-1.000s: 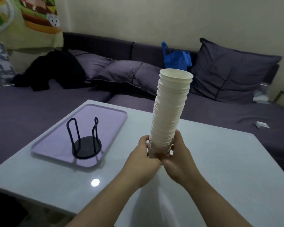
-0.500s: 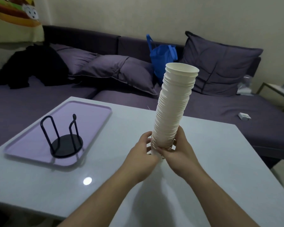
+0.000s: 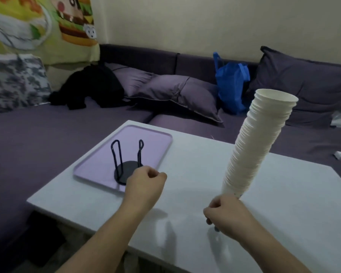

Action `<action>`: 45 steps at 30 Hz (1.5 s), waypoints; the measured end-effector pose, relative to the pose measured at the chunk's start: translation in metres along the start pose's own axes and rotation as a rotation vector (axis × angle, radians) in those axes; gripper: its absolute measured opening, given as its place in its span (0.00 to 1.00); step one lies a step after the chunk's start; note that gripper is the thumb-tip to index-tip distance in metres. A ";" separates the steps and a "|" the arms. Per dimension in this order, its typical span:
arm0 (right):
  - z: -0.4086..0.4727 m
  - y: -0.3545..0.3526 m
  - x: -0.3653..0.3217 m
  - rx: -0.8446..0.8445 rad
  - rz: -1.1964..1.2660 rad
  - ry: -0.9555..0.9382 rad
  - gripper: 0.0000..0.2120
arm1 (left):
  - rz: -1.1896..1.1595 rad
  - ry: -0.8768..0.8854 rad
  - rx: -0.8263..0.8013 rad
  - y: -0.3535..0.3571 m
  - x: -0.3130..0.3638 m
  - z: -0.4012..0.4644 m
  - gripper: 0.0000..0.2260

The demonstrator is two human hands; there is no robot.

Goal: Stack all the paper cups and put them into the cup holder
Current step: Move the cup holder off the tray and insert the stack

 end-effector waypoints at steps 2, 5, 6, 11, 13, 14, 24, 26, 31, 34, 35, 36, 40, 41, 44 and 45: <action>-0.001 0.020 -0.022 -0.027 0.017 -0.069 0.07 | 0.000 -0.035 0.078 -0.028 -0.013 0.006 0.10; -0.006 0.048 -0.067 -0.053 0.030 -0.194 0.06 | 0.017 -0.089 0.134 -0.063 -0.032 0.015 0.07; -0.005 0.058 -0.083 -0.065 0.027 -0.236 0.10 | 0.030 -0.103 0.142 -0.072 -0.037 0.018 0.05; 0.027 0.101 -0.154 0.009 0.006 -0.352 0.33 | 0.058 -0.146 0.107 -0.083 -0.062 0.048 0.25; 0.050 0.116 -0.173 0.036 -0.032 -0.350 0.42 | 0.038 -0.177 0.074 -0.078 -0.069 0.056 0.27; 0.058 0.121 -0.180 0.044 -0.069 -0.338 0.43 | 0.022 -0.184 0.060 -0.074 -0.071 0.060 0.27; 0.068 0.111 -0.193 0.084 0.025 -0.446 0.37 | -0.140 -0.207 0.064 -0.062 -0.084 0.078 0.26; 0.059 0.096 -0.188 0.121 0.048 -0.477 0.38 | -0.157 -0.209 0.065 -0.061 -0.078 0.075 0.28; 0.033 0.049 -0.152 0.183 0.092 -0.521 0.36 | -0.207 -0.141 -0.019 -0.038 -0.056 0.062 0.22; 0.019 0.032 -0.116 0.178 0.103 -0.475 0.36 | -0.151 -0.077 -0.050 -0.017 -0.044 0.048 0.11; 0.015 0.027 -0.102 0.177 0.110 -0.459 0.35 | -0.122 -0.061 -0.082 -0.008 -0.041 0.041 0.13; 0.010 0.023 -0.088 0.177 0.108 -0.446 0.35 | -0.087 -0.041 -0.133 0.001 -0.038 0.034 0.11; -0.003 0.018 -0.039 0.144 0.077 -0.387 0.36 | 0.009 -0.041 -0.305 0.036 -0.036 0.003 0.09; -0.003 0.019 -0.029 0.124 0.075 -0.369 0.36 | 0.029 -0.050 -0.329 0.044 -0.037 -0.004 0.07; 0.001 0.021 -0.003 0.094 0.086 -0.320 0.34 | 0.068 -0.035 -0.365 0.064 -0.039 -0.020 0.05; 0.002 0.021 0.002 0.092 0.096 -0.322 0.33 | 0.068 -0.033 -0.362 0.069 -0.039 -0.022 0.09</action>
Point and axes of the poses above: each hand's wrist, its own z-axis towards the middle knuckle, its own y-axis out of the palm, x = y × z, the point moved 8 cm from there along z, towards the middle knuckle, and after that the axes turned 9 degrees about y, right-handed, at the moved point
